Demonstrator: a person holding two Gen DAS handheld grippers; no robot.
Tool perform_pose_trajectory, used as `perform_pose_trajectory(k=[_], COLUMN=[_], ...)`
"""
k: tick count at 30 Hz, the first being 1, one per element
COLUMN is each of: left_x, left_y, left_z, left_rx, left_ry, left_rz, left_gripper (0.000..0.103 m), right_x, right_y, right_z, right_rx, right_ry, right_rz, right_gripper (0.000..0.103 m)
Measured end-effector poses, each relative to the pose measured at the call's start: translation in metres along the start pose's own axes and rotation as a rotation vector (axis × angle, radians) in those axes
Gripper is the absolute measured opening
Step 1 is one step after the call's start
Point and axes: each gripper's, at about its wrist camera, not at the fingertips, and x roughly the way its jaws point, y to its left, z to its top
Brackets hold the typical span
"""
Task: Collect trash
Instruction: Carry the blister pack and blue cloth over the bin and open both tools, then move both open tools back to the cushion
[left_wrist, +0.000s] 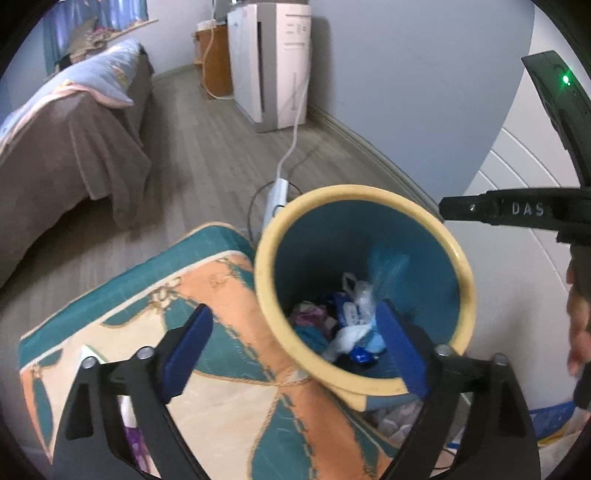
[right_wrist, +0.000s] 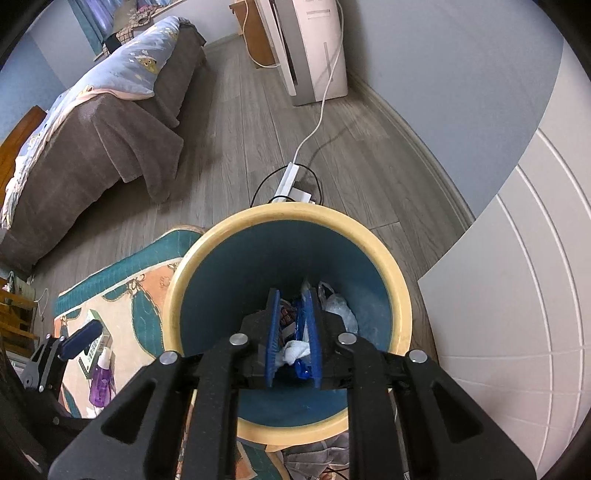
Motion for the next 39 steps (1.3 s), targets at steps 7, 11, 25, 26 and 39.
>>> perform_pose_trajectory(k=[7,11,25,26,39], left_x=[-0.022,-0.050,-0.151,-0.150,-0.174], left_y=[0.016,0.035,0.197,0.205,0.283], left_z=[-0.004,-0.011,-0.080,-0.088,-0.133], left_rx=[-0.009,-0.006,-0.247,-0.266,-0.515], left_ry=[-0.023,-0.037,-0.040,-0.026,-0.002], left_rz=[0.043,0.072,0.331,0.352,0.365], left_gripper=[0.094,0.095,0.098,0.098,0.098], right_x=[-0.018,-0.027,-0.035,-0.031,0.033], right_y=[0.020,0.037,0.136,0.145,0.257], right_z=[0.001,0.002,-0.023,-0.028,-0.094], right_rx=[-0.017,-0.033,-0.166,-0.176,-0.261], right_ry=[-0.048,-0.060,-0.050,-0.033,0.174], right_rz=[-0.048,-0.046,-0.013,-0.001,0.129], right_gripper=[0.088,0.094,0.097,0.097,0.097])
